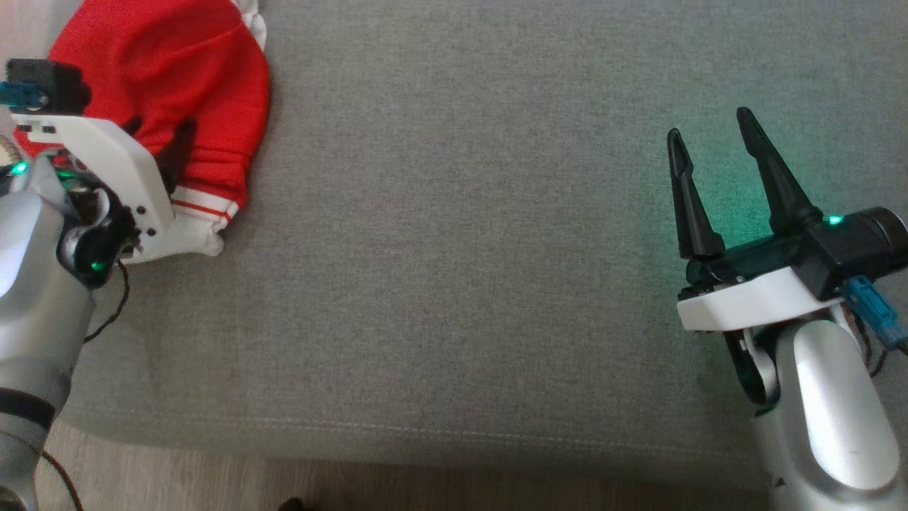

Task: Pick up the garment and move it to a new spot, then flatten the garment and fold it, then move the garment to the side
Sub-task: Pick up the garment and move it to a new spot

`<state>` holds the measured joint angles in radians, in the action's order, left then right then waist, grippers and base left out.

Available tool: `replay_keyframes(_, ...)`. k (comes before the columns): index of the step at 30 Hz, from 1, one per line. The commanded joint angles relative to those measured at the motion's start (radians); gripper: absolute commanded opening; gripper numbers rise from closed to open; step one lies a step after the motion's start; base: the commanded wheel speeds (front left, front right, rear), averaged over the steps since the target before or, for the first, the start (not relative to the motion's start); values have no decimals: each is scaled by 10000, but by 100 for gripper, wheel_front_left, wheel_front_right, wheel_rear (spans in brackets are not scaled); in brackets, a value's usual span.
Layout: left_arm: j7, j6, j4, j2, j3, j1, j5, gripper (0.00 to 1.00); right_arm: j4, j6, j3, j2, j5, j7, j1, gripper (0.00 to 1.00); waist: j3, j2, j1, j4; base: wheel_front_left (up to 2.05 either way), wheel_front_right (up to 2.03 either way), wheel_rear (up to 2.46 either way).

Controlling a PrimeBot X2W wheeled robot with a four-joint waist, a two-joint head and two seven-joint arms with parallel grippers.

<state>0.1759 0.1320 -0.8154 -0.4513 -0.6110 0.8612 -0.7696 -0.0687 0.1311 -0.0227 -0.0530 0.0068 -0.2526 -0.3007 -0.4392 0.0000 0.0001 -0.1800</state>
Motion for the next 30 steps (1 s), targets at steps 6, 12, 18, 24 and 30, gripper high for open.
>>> replay_keyframes(6, 443, -14, -59, -980, -981, 467, -869, 100, 421, -4, -265, 28, -23, -80, -175, 100, -192, 0, -1, 220, 0, 0, 0)
replay_keyframes(12, 217, -14, 61, -1281, -1771, 572, -1651, 0, 446, -4, -79, 28, -5, -84, -160, 100, -76, 0, -1, 256, 0, 0, 0)
replay_keyframes(18, -1018, -14, 91, -1546, -2056, 948, -2068, 0, 291, -4, 35, 28, 131, -88, -121, 100, 426, 0, -1, 209, 0, 0, 0)
replay_keyframes(24, -2692, -14, -58, -1591, -1789, 1347, -2184, 0, 151, -4, 51, 28, 362, -89, -7, 100, 1143, 0, -1, 159, 0, 0, 0)
replay_keyframes(30, -4038, -14, 247, -1166, -1247, 1591, -2410, 0, -56, -4, 96, 28, 637, -90, 328, 100, 2197, 0, -1, 273, 0, 0, 0)
